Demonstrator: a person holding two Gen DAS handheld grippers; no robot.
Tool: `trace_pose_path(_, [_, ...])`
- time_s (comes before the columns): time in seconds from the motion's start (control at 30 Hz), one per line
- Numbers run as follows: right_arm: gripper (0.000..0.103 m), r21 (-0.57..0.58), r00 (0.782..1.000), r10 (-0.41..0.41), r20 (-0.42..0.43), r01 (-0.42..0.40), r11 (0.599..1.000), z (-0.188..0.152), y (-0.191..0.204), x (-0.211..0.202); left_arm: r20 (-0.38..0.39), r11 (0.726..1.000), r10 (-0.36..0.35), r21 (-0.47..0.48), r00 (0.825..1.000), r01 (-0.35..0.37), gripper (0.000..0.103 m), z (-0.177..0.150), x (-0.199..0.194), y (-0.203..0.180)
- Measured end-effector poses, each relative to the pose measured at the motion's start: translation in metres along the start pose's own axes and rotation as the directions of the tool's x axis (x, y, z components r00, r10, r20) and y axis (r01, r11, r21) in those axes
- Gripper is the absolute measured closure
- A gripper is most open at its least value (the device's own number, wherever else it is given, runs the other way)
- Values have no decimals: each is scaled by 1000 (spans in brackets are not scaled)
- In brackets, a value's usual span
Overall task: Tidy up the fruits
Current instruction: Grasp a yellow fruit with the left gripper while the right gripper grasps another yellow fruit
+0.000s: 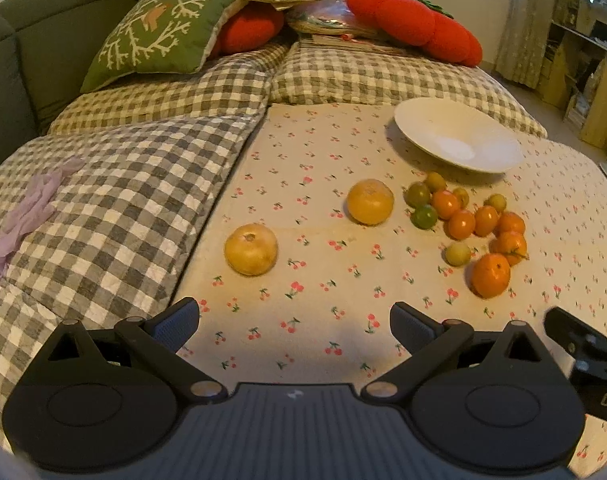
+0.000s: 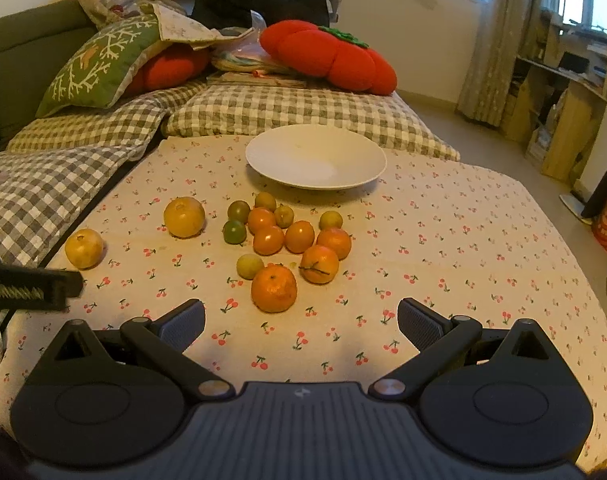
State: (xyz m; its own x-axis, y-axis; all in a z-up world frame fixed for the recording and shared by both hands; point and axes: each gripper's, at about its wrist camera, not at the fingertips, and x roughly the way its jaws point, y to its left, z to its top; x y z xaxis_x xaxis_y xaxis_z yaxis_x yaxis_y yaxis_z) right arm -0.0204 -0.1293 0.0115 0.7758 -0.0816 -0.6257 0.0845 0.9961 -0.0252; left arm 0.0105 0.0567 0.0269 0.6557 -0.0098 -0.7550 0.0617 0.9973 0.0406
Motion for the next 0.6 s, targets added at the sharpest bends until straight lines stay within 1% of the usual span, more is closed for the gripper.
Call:
trace_pose_path(0.07, [0,28,1000,20,3,-20,999,3,-13,3,10,1000,10,-12,1000,-10,4,7,-2,7])
trace_pose_path(0.1, [0,43,999,25,26,-26,999,4,-19,3,18,1000,17,-15,1000,-17,4,11,-3,10])
trace_pose_path(0.17, [0,67,998,37,42,-40,997,8,-31,4,26,1000,19,-23,999,-19,4,20,-4,16])
trace_pose_path(0.27, [0,92,996,63,63,-69,993,13,-41,7,11,998,-21,-63,1000,22,4,35,0,24])
trace_pose_path(0.33, [1,107,996,74,56,-79,991,15,-45,11,-4,996,-40,-85,999,40,4,46,6,27])
trace_pose_path(0.43, [3,99,995,93,36,-96,990,11,-44,18,3,996,-20,-91,1000,21,4,55,15,28])
trace_pose_path(0.47, [3,100,993,114,30,-116,988,8,-42,21,0,996,-10,-86,1000,10,5,56,20,28])
trace_pose_path(0.53, [9,89,990,143,4,-142,986,1,-36,29,-19,996,-2,-86,1000,0,7,57,34,30])
trace_pose_path(0.6, [14,98,983,182,-34,-178,979,-6,-31,35,-61,995,0,-98,998,-6,15,53,50,34])
